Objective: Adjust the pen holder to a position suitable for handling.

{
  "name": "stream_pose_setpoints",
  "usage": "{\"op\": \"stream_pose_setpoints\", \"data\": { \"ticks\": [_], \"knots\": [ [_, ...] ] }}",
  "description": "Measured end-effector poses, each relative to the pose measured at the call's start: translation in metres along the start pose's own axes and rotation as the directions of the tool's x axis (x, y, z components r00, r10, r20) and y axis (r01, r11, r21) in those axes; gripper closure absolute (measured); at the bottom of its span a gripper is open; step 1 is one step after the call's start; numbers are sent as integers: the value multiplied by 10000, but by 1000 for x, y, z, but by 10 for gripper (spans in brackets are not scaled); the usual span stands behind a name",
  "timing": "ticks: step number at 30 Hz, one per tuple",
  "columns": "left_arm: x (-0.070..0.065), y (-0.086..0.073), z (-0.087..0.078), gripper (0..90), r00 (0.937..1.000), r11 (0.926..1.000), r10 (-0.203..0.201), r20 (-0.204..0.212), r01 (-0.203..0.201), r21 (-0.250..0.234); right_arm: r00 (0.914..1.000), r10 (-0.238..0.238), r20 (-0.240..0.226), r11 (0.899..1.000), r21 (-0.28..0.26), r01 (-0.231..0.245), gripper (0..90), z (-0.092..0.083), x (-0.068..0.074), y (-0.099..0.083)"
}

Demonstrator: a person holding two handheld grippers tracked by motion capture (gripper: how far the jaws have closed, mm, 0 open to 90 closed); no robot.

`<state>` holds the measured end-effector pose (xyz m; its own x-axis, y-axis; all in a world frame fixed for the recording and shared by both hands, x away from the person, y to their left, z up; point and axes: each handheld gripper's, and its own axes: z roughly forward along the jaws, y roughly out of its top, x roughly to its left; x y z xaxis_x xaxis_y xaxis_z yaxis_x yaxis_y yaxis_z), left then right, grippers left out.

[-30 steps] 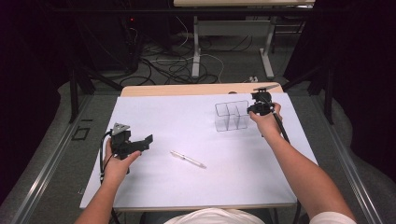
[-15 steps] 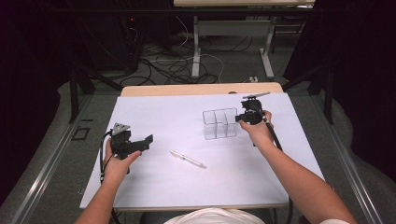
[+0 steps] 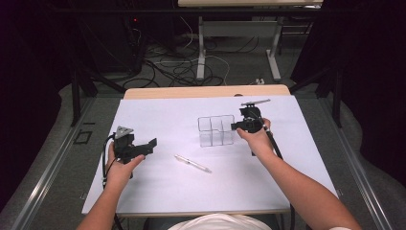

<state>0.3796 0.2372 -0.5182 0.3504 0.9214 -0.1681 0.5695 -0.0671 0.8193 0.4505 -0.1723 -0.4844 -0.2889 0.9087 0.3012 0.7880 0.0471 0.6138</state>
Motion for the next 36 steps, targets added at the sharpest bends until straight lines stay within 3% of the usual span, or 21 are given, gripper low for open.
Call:
{"op": "stream_pose_setpoints", "data": {
  "ticks": [7,22,27,36],
  "knots": [
    [0,0,1,28,10000,10000,52,11,-52,18,9974,-61,-714,9993,-381,34,727,-2,4,-7],
    [-1,0,1,29,10000,10000,66,13,-66,3,9943,-337,-1010,9979,-589,278,699,5,22,-14],
    [-1,0,1,29,10000,10000,88,1,-88,47,9928,-150,-1188,9984,-561,84,669,4,21,-14],
    [-1,-1,1,32,10000,10000,55,-15,-55,43,9913,-523,-1205,9930,-1117,388,606,0,12,-19]
  ]
}}
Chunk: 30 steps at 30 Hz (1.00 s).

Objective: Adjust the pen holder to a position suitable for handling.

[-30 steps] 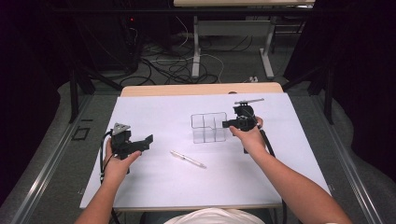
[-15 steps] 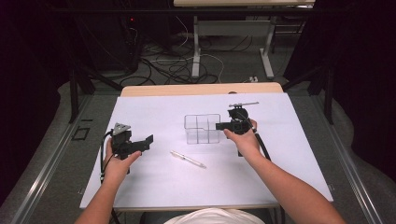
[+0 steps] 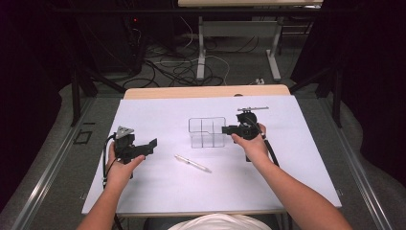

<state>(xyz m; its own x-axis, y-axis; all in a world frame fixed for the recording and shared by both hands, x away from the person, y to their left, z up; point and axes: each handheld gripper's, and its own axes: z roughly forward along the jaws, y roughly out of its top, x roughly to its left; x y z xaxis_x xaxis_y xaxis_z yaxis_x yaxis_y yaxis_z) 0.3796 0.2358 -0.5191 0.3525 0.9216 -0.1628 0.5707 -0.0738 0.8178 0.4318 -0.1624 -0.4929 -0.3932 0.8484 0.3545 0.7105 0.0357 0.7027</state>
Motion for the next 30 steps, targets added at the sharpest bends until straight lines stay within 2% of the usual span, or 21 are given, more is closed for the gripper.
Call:
{"op": "stream_pose_setpoints", "data": {
  "ticks": [2,4,6,7,8,10,11,12,13,15,19,22,25,27,30],
  "knots": [
    [0,0,0,32,10000,10000,4,4,-4,26,10000,-81,-28,9999,-61,80,594,-3,-1,-1],
    [-1,0,0,32,10000,10000,2,10,-2,31,9987,-504,-119,9980,-391,499,563,-7,-4,-3],
    [-1,0,1,33,10000,10000,37,4,-37,11,9971,-737,-196,9956,-591,725,544,-10,-5,-5],
    [-1,0,1,33,10000,10000,39,-1,-39,29,9944,-1021,-285,9924,-714,999,511,-14,-6,-6],
    [-1,0,1,33,10000,10000,42,-7,-42,37,9944,-1021,-285,9924,-714,999,511,-14,-6,-6],
    [-1,0,1,34,10000,10000,39,-8,-39,48,9908,-1307,-344,9887,-786,1277,483,-18,-5,-8],
    [-1,0,1,35,10000,10000,35,-4,-35,50,9866,-1607,-267,9836,-879,1578,458,-21,-5,-9],
    [-1,0,1,35,10000,10000,45,-8,-45,52,9866,-1607,-267,9836,-879,1578,458,-21,-5,-9],
    [0,0,2,35,10000,10000,26,-1,-26,48,9830,-1817,-277,9787,-1019,1780,443,-22,-6,-9],
    [0,0,2,35,10000,10000,20,6,-20,54,9810,-1900,-383,9769,-1067,1850,413,-25,-5,-10],
    [0,0,2,35,10000,10000,12,52,-12,23,9707,-2340,-536,9659,-1261,2259,359,-29,-4,-12],
    [1,0,2,37,10000,10000,-5,10,5,30,9623,-2689,-417,9565,-1291,2617,349,-32,-2,-13],
    [1,-1,2,45,10000,10000,-28,-9,28,67,9642,-2557,-699,9622,-1148,2468,318,-35,2,-15],
    [1,-1,3,45,10000,10000,-18,21,17,72,9598,-2694,-793,9572,-1311,2578,287,-36,5,-16],
    [0,-1,4,44,10000,9999,32,76,-33,134,9500,-3001,-858,9492,-1260,2885,244,-36,10,-19]
  ]
}}
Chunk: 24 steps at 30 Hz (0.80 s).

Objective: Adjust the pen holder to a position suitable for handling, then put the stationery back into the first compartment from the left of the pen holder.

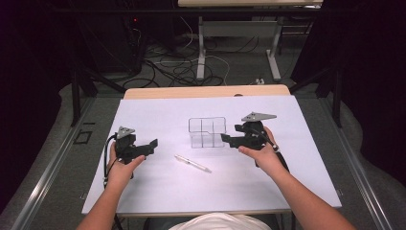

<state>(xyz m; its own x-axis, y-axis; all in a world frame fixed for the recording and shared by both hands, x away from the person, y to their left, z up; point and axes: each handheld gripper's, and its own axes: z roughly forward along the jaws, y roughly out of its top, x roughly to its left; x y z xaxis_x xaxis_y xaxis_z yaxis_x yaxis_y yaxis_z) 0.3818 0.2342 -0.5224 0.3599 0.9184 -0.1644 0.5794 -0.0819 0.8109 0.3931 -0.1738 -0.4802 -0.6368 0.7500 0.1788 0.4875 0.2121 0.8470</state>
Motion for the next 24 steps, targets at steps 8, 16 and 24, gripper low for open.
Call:
{"op": "stream_pose_setpoints", "data": {
  "ticks": [8,16,24],
  "knots": [
    [-1,-1,2,37,9998,9999,133,119,-134,103,9940,-1001,-440,9941,385,1018,238,11,16,-5],
    [-1,-1,1,37,9998,9998,171,129,-173,133,9715,-2213,-848,9694,891,2286,309,20,35,-8],
    [-1,-1,2,37,9998,9998,157,123,-158,136,9608,-2544,-1099,9555,1250,2672,328,28,42,-9]
  ]
}}
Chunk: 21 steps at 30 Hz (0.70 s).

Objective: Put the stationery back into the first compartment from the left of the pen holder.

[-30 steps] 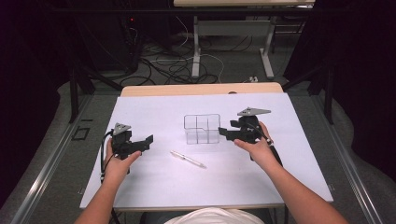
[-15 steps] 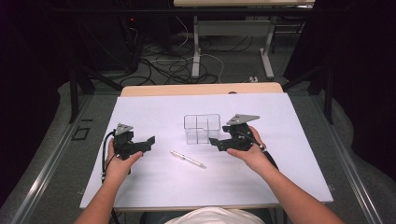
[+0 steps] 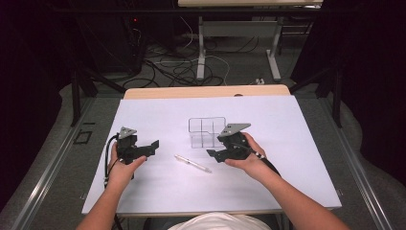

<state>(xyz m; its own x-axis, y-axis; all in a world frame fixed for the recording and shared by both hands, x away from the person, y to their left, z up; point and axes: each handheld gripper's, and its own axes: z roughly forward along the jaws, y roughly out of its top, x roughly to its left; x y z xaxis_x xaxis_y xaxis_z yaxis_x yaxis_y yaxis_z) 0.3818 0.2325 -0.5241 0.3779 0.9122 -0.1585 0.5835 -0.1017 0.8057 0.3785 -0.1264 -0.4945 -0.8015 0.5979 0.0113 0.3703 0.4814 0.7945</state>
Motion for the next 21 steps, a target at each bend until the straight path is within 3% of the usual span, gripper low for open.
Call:
{"op": "stream_pose_setpoints", "data": {
  "ticks": [13,21],
  "knots": [
    [-1,0,0,37,9999,10000,79,-82,-80,-2,9988,280,-399,9923,1216,-229,487,18,7,-4],
    [-2,0,-1,37,9998,9999,135,-118,-135,-4,9980,279,-565,9739,2264,-144,564,31,15,1]
  ]
}}
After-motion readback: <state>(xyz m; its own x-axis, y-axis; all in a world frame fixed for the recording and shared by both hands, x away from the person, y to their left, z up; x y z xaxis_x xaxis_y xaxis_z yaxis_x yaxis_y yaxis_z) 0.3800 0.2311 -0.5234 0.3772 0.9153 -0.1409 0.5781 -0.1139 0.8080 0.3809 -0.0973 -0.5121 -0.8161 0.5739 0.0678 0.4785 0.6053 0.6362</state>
